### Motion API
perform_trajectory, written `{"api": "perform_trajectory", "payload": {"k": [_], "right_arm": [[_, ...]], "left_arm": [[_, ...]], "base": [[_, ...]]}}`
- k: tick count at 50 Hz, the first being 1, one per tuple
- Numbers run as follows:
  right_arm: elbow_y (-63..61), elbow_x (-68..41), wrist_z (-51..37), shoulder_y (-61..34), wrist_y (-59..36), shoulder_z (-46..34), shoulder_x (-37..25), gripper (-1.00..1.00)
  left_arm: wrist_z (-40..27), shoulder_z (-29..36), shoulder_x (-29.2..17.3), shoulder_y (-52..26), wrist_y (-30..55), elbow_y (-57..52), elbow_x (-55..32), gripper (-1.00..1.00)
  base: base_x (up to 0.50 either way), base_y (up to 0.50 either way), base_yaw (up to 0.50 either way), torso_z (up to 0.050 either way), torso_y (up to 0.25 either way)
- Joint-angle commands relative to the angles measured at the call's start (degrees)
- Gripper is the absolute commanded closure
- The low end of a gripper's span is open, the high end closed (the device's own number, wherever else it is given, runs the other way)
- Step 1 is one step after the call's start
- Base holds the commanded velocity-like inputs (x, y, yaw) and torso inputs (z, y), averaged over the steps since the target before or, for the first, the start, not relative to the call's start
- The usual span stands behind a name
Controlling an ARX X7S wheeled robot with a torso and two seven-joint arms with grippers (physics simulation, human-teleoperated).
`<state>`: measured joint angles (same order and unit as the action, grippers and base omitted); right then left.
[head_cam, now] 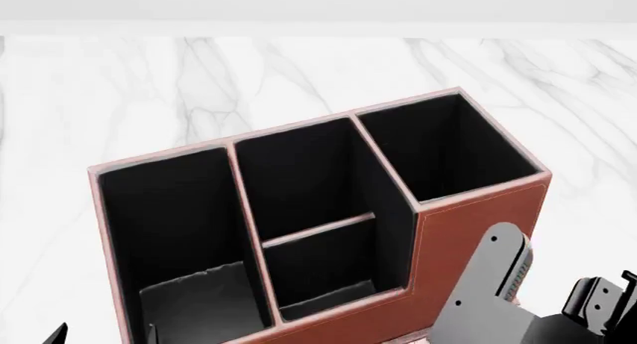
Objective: Pick up the book and place it in the left compartment of the caddy.
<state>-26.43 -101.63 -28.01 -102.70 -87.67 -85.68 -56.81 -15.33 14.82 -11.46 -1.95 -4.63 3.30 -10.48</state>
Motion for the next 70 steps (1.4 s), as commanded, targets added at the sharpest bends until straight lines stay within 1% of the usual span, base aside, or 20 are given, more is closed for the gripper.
{"api": "perform_trajectory", "payload": {"k": [1, 7, 14, 21, 30, 41, 64, 70], "right_arm": [[1.01, 2.81, 1.09, -1.02, 0.55, -2.23, -0.59, -1.0], [0.91, 2.76, 1.32, -1.18, 1.39, -2.91, -0.14, -1.0], [1.56, 5.92, 3.44, 0.53, 3.06, -3.82, 0.8, -1.0], [3.26, 7.3, 3.52, 2.43, 4.46, -5.07, 1.4, -1.0], [3.35, 10.84, 6.27, 4.48, 5.85, -6.49, 1.42, -1.0], [5.36, 15.33, 9.15, 7.84, 7.93, -8.79, 3.14, -1.0], [6.89, 18.44, 11.19, 7.42, 8.65, -10.08, 5.52, -1.0], [7.57, 20.0, 12.42, 8.69, 9.98, -10.85, 6.33, -1.0]], "left_arm": [[-0.25, 0.31, -0.21, -0.08, -0.06, 0.04, -0.23, -1.0], [-0.4, 0.48, -0.33, -0.08, -0.1, 0.02, -0.31, -1.0], [-0.56, 0.65, -0.47, -0.05, -0.15, -0.03, -0.46, -1.0], [-0.71, 0.82, -0.54, -0.16, -0.3, 0.18, -0.54, -1.0], [-0.92, 1.07, -0.7, -0.14, -0.36, 0.14, -0.68, -1.0], [-1.12, 1.35, -0.89, -0.19, -0.5, 0.25, -0.82, -1.0], [-1.5, 2.0, -1.27, -0.32, -0.6, 0.33, -1.13, -1.0], [-1.59, 2.12, -1.4, -0.3, -0.64, 0.25, -1.26, -1.0]], "base": [[0.0, 0.0, 0.0, 0.0, 0.0], [0.0, 0.0, 0.0, 0.0, 0.0], [0.0, 0.0, 0.0, 0.0, 0.0], [0.0, 0.0, 0.0, 0.0, 0.0], [0.0, 0.0, 0.0, 0.0, 0.0], [0.0, 0.0, 0.0, 0.0, 0.0], [0.0, 0.0, 0.0, 0.0, 0.0], [0.0, 0.0, 0.0, 0.0, 0.0]]}}
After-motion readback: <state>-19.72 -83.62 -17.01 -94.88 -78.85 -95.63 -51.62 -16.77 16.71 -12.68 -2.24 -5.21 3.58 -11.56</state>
